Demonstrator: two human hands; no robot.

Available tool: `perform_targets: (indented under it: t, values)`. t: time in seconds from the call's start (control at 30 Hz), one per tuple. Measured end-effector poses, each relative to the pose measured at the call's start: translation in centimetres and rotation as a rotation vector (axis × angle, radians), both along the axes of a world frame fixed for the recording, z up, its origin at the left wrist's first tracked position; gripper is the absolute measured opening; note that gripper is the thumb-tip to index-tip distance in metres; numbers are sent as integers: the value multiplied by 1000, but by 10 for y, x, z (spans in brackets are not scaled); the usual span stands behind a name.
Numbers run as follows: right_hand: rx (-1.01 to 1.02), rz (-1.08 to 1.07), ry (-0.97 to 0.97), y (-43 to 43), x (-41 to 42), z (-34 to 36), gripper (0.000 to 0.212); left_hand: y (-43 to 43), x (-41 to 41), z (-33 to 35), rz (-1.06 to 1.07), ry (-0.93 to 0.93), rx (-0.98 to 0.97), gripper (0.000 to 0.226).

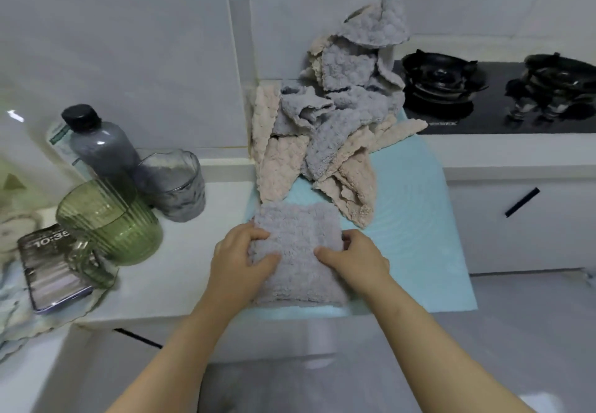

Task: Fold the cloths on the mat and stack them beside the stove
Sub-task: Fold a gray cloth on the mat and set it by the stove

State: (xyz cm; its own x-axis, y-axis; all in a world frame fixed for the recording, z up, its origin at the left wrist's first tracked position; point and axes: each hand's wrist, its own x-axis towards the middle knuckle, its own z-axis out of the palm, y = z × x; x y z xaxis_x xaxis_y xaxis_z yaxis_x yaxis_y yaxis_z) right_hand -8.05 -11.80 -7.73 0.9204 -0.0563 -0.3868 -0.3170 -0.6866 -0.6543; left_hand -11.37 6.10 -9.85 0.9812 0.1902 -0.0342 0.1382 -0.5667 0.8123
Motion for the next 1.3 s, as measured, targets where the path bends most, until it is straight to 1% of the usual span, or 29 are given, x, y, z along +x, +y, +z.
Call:
perform_targets:
  t: [0.07,0.13,0.17,0.2,0.27,0.33,0.37,0.4,0.47,0.5,0.53,0.6,0.67,0.7,0.77,0.83,0.87,0.93,0.97,1.0,1.07,1.13,1.2,1.3]
  values:
    - [148,-41,80,0,-4,6,29,4,0,0,1,59,-23,49]
    - [330,-109,114,1,-13,13,25,4,-1,4,-33,98,-24,43]
    - [427,-138,123,2,-19,17,21,3,-1,9,-51,111,-17,44]
    - [513,-162,140,1,-24,21,19,2,-1,12,-56,113,-23,49]
    - [684,-202,177,-5,-30,30,26,-8,2,24,-50,74,-68,60]
    - [862,-225,189,-20,-29,42,31,-25,9,40,-31,47,-240,63]
    - [947,-235,190,-33,-26,48,33,-36,14,49,-33,60,-338,64]
    - [1022,-249,190,-47,-22,53,37,-47,22,52,-26,115,-442,68]
    - [1140,-277,185,-80,-16,62,48,-77,37,61,-18,286,-637,81]
    - [1181,-303,182,-97,-13,66,52,-92,44,65,-34,381,-725,84]
    - [1212,-334,180,-116,-10,70,54,-109,50,68,-54,481,-827,80]
    - [1262,-385,161,-153,-4,76,51,-145,61,78,-148,637,-992,66]
    - [1232,-434,112,-193,3,80,47,-188,73,86,-232,722,-1091,67]
    - [1185,-455,82,-215,8,80,45,-213,79,90,-263,724,-1102,67]
    - [1068,-481,10,-260,18,80,43,-265,93,94,-287,681,-1045,50]
    - [1032,-489,-17,-308,27,81,37,-316,106,93,-300,624,-970,35]
    - [1053,-490,-2,-332,30,84,37,-343,112,91,-295,595,-932,34]
    - [1082,-508,30,-378,37,91,52,-395,120,90,-298,529,-887,37]
    - [1066,-516,22,-401,43,91,55,-421,123,91,-309,493,-879,37]
    - [1020,-513,7,-422,47,91,54,-446,125,93,-322,465,-881,33]
    - [853,-491,-60,-463,60,86,45,-496,132,99,-336,424,-893,23]
    - [717,-488,-124,-495,74,85,39,-532,142,102,-327,405,-878,23]
    - [679,-541,-168,-533,87,82,34,-567,158,101,-316,416,-859,23]
    - [707,-667,-202,-587,111,82,28,-610,191,100,-340,460,-858,21]
